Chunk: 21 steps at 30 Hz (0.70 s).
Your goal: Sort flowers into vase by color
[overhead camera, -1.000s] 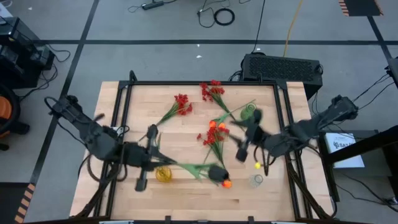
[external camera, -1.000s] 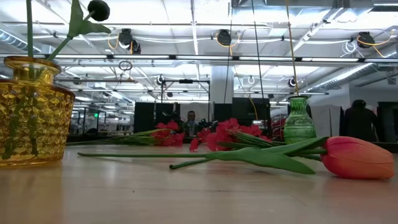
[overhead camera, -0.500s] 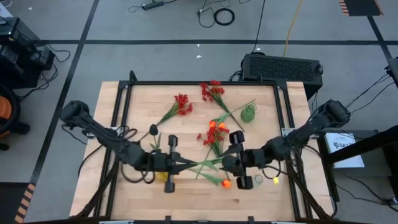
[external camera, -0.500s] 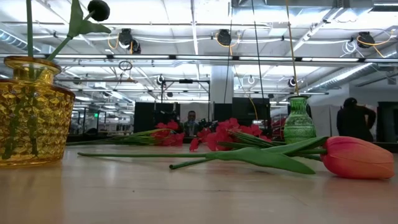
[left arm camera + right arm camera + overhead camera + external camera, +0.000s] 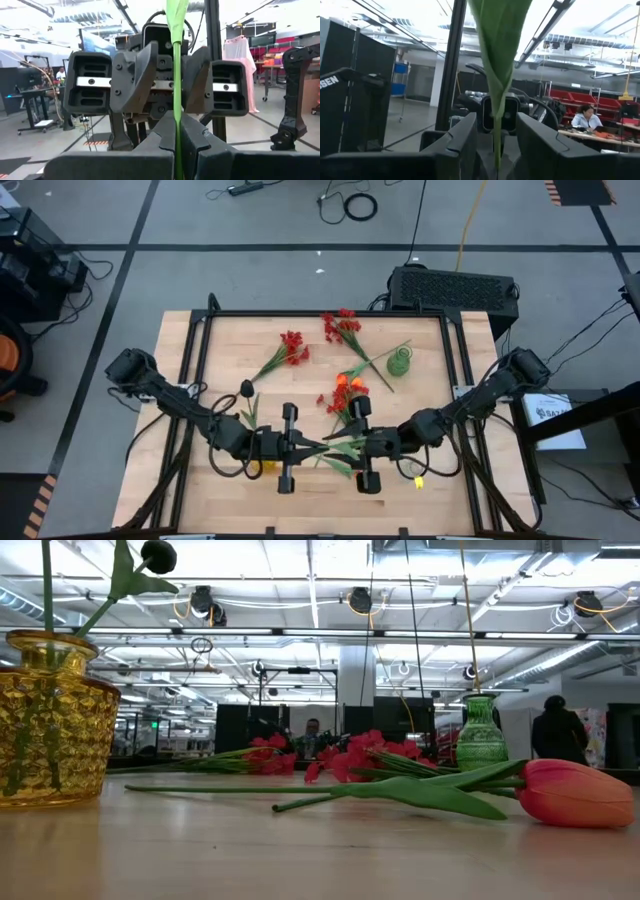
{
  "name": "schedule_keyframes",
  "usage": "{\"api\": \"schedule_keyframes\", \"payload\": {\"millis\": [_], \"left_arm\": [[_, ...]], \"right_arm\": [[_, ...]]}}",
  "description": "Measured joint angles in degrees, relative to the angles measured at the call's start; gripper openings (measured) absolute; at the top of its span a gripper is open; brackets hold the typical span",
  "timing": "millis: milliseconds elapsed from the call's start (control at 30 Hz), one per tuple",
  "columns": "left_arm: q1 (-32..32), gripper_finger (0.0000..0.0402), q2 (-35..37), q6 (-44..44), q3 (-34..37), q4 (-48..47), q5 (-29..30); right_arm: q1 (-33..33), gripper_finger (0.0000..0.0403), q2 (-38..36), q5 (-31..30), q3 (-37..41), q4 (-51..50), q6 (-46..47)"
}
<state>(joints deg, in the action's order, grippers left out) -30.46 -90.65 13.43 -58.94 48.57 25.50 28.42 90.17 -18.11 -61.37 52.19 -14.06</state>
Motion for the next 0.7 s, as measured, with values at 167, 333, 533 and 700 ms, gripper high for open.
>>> {"api": "schedule_keyframes", "payload": {"millis": [167,333,533,700], "left_arm": [[0.0,0.0002,0.0,0.5,0.0,0.0,0.0],[-0.4,0.0004,0.2,0.9,0.0,-0.2,0.0],[-0.4,0.0042,0.3,0.5,0.0,-2.2,-0.2],[-1.2,0.0123,0.8,0.4,0.0,-5.1,-0.8]], "right_arm": [[0.5,0.0103,0.0,0.1,-0.2,-0.3,-0.6],[0.6,0.0036,0.0,0.1,-0.2,-0.6,-1.6],[0.7,0.0007,0.0,-1.4,-0.2,-0.8,-1.8],[1.6,0.0002,-1.7,-5.6,-0.2,-3.4,-2.2]]}}
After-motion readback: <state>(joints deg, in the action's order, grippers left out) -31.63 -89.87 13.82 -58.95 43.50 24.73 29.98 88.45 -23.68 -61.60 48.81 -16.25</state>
